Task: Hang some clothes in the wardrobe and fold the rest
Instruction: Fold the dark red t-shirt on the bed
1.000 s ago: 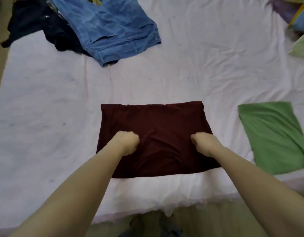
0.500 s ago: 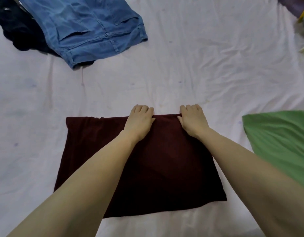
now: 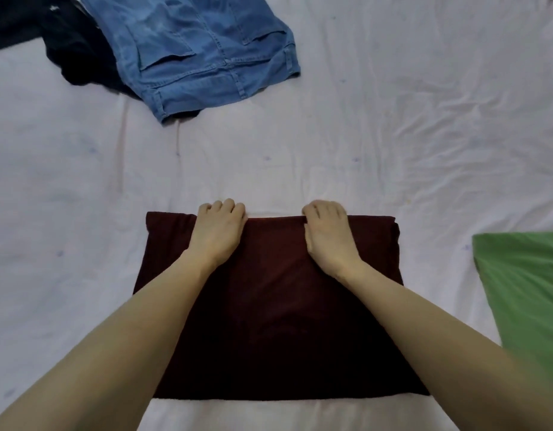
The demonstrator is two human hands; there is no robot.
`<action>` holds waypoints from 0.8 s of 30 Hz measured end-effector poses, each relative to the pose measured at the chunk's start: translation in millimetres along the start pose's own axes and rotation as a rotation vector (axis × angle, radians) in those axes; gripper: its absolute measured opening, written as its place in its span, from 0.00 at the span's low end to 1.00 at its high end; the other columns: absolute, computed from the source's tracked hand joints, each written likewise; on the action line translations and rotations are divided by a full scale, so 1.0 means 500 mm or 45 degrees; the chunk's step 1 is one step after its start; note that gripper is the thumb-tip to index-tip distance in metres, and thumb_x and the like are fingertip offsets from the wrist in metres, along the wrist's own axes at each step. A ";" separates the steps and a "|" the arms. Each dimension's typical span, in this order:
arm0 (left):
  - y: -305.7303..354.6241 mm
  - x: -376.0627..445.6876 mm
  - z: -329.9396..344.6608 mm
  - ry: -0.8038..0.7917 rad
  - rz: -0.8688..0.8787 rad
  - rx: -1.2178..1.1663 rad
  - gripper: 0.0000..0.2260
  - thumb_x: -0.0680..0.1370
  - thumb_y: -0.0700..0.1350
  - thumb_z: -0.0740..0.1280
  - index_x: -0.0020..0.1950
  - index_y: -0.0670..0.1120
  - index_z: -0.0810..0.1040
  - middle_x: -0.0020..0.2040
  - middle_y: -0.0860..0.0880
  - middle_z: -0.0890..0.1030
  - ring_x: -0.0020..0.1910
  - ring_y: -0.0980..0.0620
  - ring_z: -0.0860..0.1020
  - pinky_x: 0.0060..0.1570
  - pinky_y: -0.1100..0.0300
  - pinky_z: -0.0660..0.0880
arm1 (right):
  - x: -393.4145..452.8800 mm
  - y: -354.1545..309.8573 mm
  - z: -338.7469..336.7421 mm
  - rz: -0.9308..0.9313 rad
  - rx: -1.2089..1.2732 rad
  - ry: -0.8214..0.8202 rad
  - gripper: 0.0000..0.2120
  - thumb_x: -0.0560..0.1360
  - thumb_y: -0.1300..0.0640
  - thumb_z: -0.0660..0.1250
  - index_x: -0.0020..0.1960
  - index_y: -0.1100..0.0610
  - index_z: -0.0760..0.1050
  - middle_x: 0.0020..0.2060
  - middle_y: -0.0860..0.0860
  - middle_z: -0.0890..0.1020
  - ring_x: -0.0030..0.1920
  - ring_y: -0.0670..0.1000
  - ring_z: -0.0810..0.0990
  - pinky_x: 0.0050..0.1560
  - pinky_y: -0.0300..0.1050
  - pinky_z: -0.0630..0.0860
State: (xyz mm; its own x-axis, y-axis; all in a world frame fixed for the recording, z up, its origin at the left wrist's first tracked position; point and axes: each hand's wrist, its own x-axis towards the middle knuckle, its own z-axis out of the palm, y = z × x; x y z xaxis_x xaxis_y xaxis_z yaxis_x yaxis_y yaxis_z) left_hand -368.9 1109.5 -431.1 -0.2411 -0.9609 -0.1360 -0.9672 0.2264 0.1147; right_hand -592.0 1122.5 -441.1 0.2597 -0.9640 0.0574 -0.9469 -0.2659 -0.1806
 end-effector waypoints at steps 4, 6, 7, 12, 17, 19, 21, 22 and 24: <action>-0.153 -0.045 -0.037 -0.167 -0.096 -0.075 0.14 0.78 0.39 0.56 0.62 0.47 0.74 0.57 0.47 0.76 0.54 0.44 0.73 0.58 0.51 0.66 | 0.030 -0.186 0.015 -0.177 0.303 -0.102 0.09 0.75 0.61 0.64 0.54 0.60 0.75 0.48 0.55 0.78 0.48 0.57 0.75 0.57 0.51 0.70; -0.207 -0.059 -0.047 -0.208 -0.049 -0.172 0.20 0.74 0.34 0.58 0.63 0.48 0.74 0.57 0.47 0.77 0.54 0.45 0.74 0.58 0.53 0.67 | 0.049 -0.260 0.026 -0.154 0.383 -0.132 0.10 0.77 0.60 0.62 0.57 0.61 0.75 0.50 0.55 0.78 0.51 0.56 0.75 0.59 0.50 0.69; -0.218 -0.060 -0.050 -0.203 -0.023 -0.202 0.21 0.73 0.34 0.59 0.64 0.48 0.74 0.57 0.48 0.78 0.55 0.45 0.74 0.58 0.53 0.67 | 0.057 -0.278 0.030 -0.134 0.412 -0.144 0.11 0.77 0.59 0.62 0.58 0.60 0.74 0.52 0.55 0.78 0.52 0.56 0.75 0.59 0.49 0.68; -0.288 -0.059 -0.053 -0.153 0.067 -0.355 0.12 0.77 0.40 0.62 0.60 0.46 0.77 0.55 0.48 0.81 0.54 0.46 0.77 0.55 0.54 0.71 | 0.087 -0.386 0.072 0.109 0.411 -0.172 0.15 0.78 0.56 0.62 0.63 0.59 0.72 0.59 0.54 0.75 0.60 0.54 0.72 0.66 0.49 0.66; -0.334 -0.048 -0.059 -0.036 -0.090 -0.793 0.05 0.79 0.40 0.63 0.51 0.42 0.78 0.47 0.47 0.76 0.47 0.50 0.74 0.48 0.61 0.69 | 0.088 -0.452 0.090 0.275 0.525 -0.206 0.21 0.80 0.58 0.58 0.73 0.59 0.64 0.73 0.56 0.64 0.74 0.55 0.60 0.75 0.47 0.56; -0.357 -0.062 -0.050 -0.025 -0.215 -0.859 0.05 0.78 0.42 0.65 0.51 0.41 0.77 0.46 0.47 0.76 0.45 0.51 0.74 0.46 0.62 0.68 | 0.070 -0.494 0.085 0.335 0.512 -0.192 0.26 0.81 0.56 0.56 0.77 0.58 0.55 0.78 0.54 0.52 0.78 0.51 0.48 0.76 0.45 0.49; -0.368 -0.080 -0.043 -0.081 -0.311 -0.933 0.10 0.79 0.46 0.65 0.54 0.40 0.76 0.45 0.46 0.78 0.46 0.50 0.76 0.45 0.61 0.70 | 0.023 -0.539 0.070 0.492 0.465 -0.100 0.26 0.81 0.55 0.58 0.76 0.58 0.56 0.77 0.54 0.54 0.77 0.51 0.52 0.76 0.46 0.54; -0.364 -0.082 -0.044 -0.109 -0.343 -0.991 0.12 0.79 0.47 0.64 0.56 0.40 0.76 0.45 0.47 0.79 0.47 0.50 0.77 0.46 0.61 0.70 | -0.006 -0.554 0.058 0.574 0.417 -0.022 0.24 0.79 0.54 0.61 0.73 0.58 0.62 0.74 0.55 0.62 0.74 0.53 0.60 0.73 0.49 0.62; -0.359 -0.096 -0.053 -0.160 -0.403 -1.106 0.15 0.79 0.49 0.64 0.61 0.40 0.73 0.47 0.49 0.78 0.50 0.50 0.76 0.48 0.62 0.69 | -0.079 -0.602 0.042 0.647 0.267 0.029 0.18 0.75 0.49 0.66 0.61 0.57 0.70 0.57 0.53 0.74 0.57 0.54 0.74 0.57 0.51 0.75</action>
State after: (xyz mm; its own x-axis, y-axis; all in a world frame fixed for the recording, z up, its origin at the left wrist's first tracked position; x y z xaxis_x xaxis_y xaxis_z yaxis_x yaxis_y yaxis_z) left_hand -181.6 1111.0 -419.0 -0.0321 -0.9218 -0.3863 -0.6033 -0.2903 0.7428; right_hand -313.0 1240.4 -409.6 -0.2266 -0.9717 -0.0673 -0.8936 0.2349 -0.3825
